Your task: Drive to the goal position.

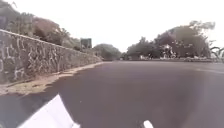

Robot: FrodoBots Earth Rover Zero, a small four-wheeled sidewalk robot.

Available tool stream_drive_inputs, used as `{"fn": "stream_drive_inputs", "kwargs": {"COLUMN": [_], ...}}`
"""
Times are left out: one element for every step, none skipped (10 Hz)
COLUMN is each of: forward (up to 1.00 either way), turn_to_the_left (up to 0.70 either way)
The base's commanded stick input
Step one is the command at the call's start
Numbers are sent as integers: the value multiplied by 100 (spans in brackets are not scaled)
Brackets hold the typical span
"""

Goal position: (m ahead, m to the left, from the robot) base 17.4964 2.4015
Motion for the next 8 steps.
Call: {"fn": "stream_drive_inputs", "kwargs": {"forward": [50, 50, 50, 50, 50, 50, 50, 50], "turn_to_the_left": [-50, 0, 0, 0, 0, 0, 0, 0]}}
